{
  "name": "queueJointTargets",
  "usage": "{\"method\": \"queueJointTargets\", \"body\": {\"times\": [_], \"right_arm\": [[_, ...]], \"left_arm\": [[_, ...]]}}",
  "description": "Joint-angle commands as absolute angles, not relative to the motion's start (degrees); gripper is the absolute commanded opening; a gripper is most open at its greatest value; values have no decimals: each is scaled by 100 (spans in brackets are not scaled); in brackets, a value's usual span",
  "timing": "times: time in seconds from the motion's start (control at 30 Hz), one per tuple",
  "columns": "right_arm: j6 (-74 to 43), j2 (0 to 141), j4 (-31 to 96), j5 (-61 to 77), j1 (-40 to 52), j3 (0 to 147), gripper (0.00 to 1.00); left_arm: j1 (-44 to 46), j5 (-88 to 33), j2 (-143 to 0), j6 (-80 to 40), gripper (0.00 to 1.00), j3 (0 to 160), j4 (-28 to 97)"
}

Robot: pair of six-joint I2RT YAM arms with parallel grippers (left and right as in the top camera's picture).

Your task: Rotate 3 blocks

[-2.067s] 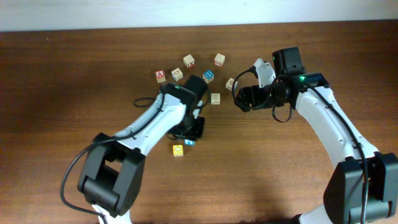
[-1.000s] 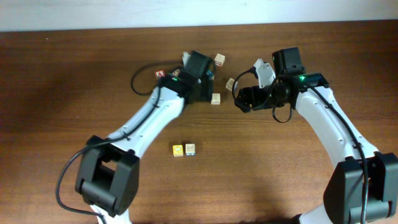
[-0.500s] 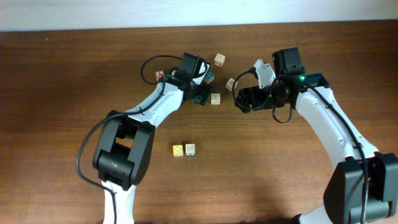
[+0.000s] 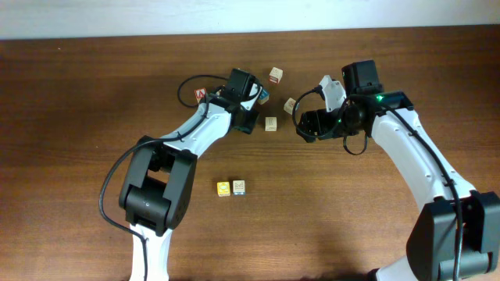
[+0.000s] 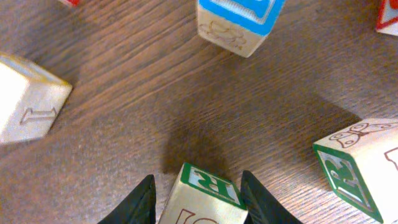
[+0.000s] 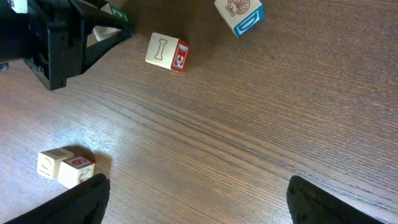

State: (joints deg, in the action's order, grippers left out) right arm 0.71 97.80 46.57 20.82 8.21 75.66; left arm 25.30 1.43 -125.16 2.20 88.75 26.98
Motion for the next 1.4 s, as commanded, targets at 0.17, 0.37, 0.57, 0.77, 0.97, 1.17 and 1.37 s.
{"method": "queueJointTargets", "body": {"times": [0.17, 0.37, 0.57, 0.77, 0.97, 1.17, 1.37], "right_arm": [[108, 9821, 4670, 2025, 829, 7640, 91], [108, 9821, 4674, 2027, 829, 7640, 91], [108, 9821, 4709, 2027, 829, 7640, 91], [108, 9821, 4742, 2027, 829, 7640, 91], [108, 9821, 4740, 2027, 829, 7640, 91], [104, 9640, 4866, 2373, 829, 7690, 79], [-760, 9297, 5063, 2805, 1190, 7671, 71]], "left_arm": [[2497, -517, -12267, -982, 29, 9308, 4176], [2731, -1546, -12210, -980, 31, 9314, 5266], [3395, -1476, -12213, -937, 34, 9301, 6169], [3638, -851, -12210, -941, 40, 9301, 6528], [3632, -451, -12210, -939, 76, 9362, 6525], [3444, -287, -12169, -939, 78, 10731, 7065], [2722, 779, -11367, -1769, 64, 11856, 8305]]}}
